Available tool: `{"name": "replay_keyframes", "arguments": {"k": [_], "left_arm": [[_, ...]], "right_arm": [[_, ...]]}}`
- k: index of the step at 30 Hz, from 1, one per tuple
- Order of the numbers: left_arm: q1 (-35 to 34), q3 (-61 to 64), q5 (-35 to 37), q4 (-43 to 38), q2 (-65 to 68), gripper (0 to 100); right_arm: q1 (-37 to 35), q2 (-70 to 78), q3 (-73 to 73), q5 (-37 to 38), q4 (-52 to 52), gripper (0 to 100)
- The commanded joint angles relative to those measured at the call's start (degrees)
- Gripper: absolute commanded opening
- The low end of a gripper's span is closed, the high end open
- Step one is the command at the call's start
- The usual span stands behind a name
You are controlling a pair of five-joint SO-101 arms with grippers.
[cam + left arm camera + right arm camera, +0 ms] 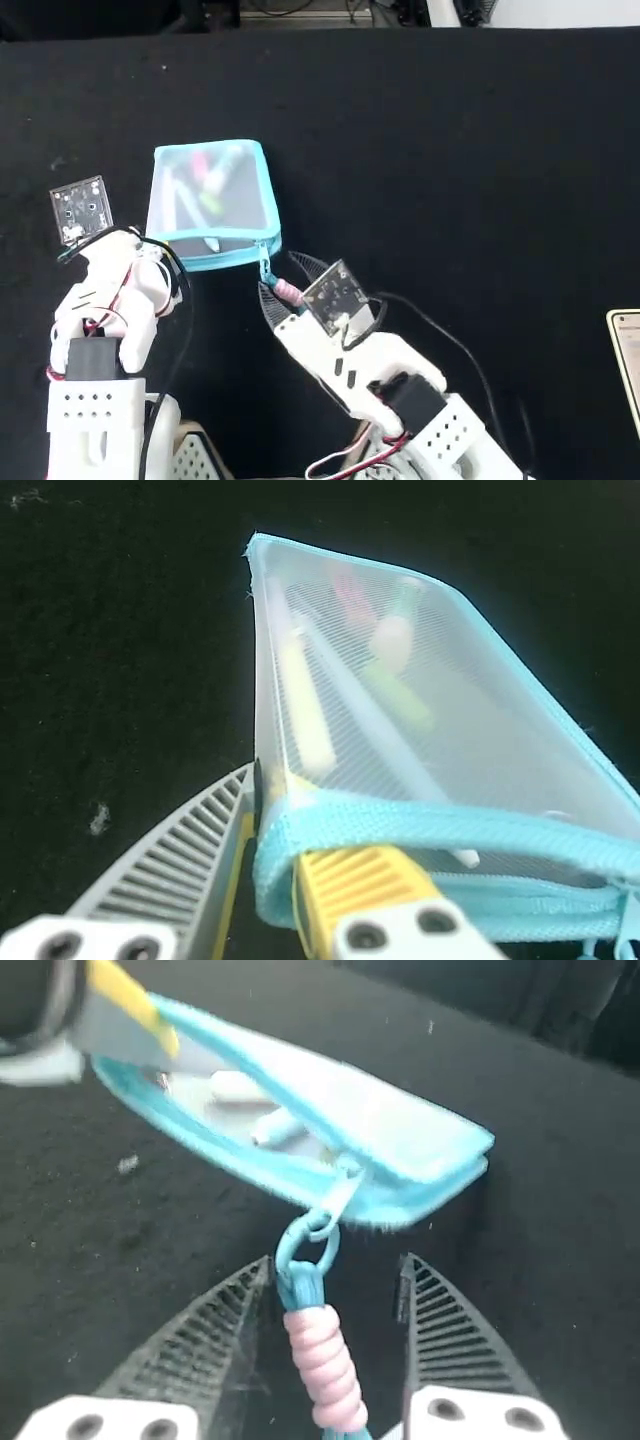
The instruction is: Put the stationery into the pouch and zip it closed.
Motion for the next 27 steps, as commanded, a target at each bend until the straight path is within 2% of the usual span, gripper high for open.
{"name": "replay_keyframes", "arguments": {"k": [1,8,14,16,20,27], "left_arm": [[-0.2,-3.6,-0.4,0.1,-0.6,3],[-0.4,-3.6,-0.4,0.1,-0.6,3],[-0.4,-3.6,-0.4,0.2,-0.6,3],[-0.4,-3.6,-0.4,0.2,-0.6,3],[-0.4,-3.6,-0.4,0.3,-0.6,3],[-0.4,-3.6,-0.4,0.3,-0.6,3]], "right_arm": [[0.9,2.4,-1.4,-0.9,-4.4,19.4],[-3.5,7.0,-1.5,-1.0,-7.1,19.4],[-3.6,10.7,0.5,-0.9,-15.0,19.4],[-2.1,12.1,0.3,-0.9,-16.4,19.0],[1.9,14.0,0.2,-0.9,-19.9,11.9],[4.9,15.6,0.2,-0.8,-20.8,10.9]]}}
